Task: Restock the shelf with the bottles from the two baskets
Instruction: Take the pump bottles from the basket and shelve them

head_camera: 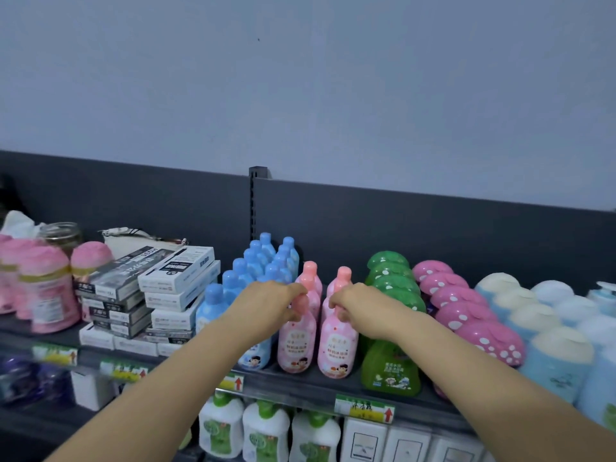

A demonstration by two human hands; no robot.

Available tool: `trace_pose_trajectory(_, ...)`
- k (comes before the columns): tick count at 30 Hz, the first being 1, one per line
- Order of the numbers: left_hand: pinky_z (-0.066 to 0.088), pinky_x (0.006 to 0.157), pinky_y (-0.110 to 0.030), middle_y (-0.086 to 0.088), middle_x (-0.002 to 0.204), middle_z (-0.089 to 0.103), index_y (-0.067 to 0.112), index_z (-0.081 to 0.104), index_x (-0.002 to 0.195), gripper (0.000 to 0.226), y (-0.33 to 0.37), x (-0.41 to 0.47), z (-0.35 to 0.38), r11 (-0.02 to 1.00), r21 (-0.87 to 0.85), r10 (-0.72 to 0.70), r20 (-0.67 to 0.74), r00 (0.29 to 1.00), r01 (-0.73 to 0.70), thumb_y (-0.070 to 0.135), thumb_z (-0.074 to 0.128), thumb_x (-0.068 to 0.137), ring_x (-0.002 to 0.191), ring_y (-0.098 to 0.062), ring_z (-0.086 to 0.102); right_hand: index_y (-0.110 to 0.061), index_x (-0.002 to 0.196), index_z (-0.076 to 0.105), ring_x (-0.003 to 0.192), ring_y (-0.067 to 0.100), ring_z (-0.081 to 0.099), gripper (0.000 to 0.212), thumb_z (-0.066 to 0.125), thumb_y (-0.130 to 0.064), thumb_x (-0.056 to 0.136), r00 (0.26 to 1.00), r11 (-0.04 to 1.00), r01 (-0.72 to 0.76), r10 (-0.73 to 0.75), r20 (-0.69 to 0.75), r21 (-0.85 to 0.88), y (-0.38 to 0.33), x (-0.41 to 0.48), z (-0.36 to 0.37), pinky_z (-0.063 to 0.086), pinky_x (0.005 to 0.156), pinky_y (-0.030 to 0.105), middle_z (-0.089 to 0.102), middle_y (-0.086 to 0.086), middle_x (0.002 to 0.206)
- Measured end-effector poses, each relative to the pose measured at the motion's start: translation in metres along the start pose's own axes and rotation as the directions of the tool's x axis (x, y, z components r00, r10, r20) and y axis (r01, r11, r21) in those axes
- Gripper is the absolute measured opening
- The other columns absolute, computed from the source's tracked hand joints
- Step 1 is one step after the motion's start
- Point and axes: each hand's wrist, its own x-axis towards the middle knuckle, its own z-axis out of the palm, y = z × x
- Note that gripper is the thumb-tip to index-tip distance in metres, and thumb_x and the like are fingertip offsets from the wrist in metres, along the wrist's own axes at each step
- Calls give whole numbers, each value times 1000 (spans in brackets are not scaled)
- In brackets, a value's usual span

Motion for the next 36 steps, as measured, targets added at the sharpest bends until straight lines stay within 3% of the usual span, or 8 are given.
trace_pose_trajectory(6, 47, 80, -32, 5, 110, 65, 28, 53, 124, 36, -2, 3, 0, 1000, -4, -3, -9, 1000, 3, 32, 58, 89, 99, -18, 60, -19, 81, 49, 68, 22, 45, 20, 43, 1, 83, 1000, 1000, 28, -28, 12, 0, 8, 1, 5, 30, 52, 29, 41, -2, 73)
trace_pose_trajectory(9, 47, 80, -32, 6, 110, 65, 30, 52, 124, 37, -2, 4, -2, 1000, 2, -14, 8, 1000, 14, 35, 58, 88, 99, -17, 59, -17, 97, 59, 87, 31, 55, 13, 51, -16, 88, 998, 998, 55, -56, 34, 37, 10, 0, -1, 46, 71, 37, 52, 4, 90)
trace_pose_trajectory(12, 48, 77, -32, 9, 111, 65, 34, 46, 130, 42, -3, 4, -7, 1000, -6, -8, 9, 1000, 8, 41, 55, 90, 101, -15, 59, -25, 113, 58, 98, 29, 55, 28, 53, -36, 88, 995, 994, 96, -94, -38, 58, 12, 0, -16, 47, 86, 45, 51, 3, 107)
trace_pose_trajectory(16, 48, 77, -33, 9, 119, 59, 30, 50, 130, 37, -1, 14, -19, 994, -72, -82, -69, 994, 77, 41, 46, 95, 106, -15, 55, -19, 122, 55, 104, 28, 54, 33, 48, -33, 93, 984, 998, 58, -57, -168, 6, 12, 15, -36, 45, 88, 43, 51, 5, 114)
trace_pose_trajectory(22, 46, 78, -39, -6, 106, 61, 17, 64, 105, 24, -6, 59, -12, 985, -120, -121, 55, 991, 126, 29, 45, 97, 92, -25, 56, -24, 119, 60, 101, 29, 59, 33, 52, -17, 88, 999, 1000, 19, -19, 28, -15, 13, 45, -37, 51, 85, 39, 61, 6, 116)
trace_pose_trajectory(27, 43, 79, -30, 5, 101, 56, 27, 67, 103, 27, -14, 82, 4, 974, -162, -132, 167, 977, 159, 35, 43, 93, 95, -20, 53, -22, 108, 67, 88, 24, 57, 29, 52, -9, 88, 993, 999, 45, -43, 106, -11, 23, 55, -30, 47, 72, 30, 61, 7, 113)
trace_pose_trajectory(31, 45, 88, -43, -1, 98, 60, 25, 67, 96, 29, -19, 85, 8, 970, -184, -129, 177, 976, 161, 42, 43, 91, 93, -23, 55, -21, 108, 68, 92, 26, 60, 28, 53, -9, 88, 988, 994, 105, -100, 118, -36, 27, 56, -30, 50, 75, 32, 63, 7, 110)
trace_pose_trajectory(36, 38, 71, -30, 9, 68, 48, 27, 51, 73, 21, -15, 80, 2, 987, -135, -63, 191, 980, 90, 23, 50, 94, 76, -17, 47, -22, 106, 68, 91, 27, 62, 28, 54, -10, 86, 981, 987, 151, -144, 127, -49, 29, 53, -30, 53, 79, 37, 64, 7, 107)
